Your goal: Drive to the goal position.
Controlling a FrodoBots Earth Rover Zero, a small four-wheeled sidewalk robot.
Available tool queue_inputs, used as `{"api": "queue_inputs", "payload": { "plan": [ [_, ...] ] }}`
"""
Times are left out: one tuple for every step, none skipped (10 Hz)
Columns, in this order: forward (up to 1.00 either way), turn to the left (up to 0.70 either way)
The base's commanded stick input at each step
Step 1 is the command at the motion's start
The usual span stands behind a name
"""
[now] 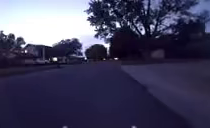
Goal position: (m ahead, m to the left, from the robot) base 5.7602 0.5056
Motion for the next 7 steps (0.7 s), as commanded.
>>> {"api": "queue_inputs", "payload": {
  "plan": [
    [0.7, 0.0],
    [0.29, 0.0],
    [0.7, 0.0],
    [0.7, 0.0],
    [0.7, 0.0],
    [0.7, -0.23],
    [0.7, -0.32]
  ]
}}
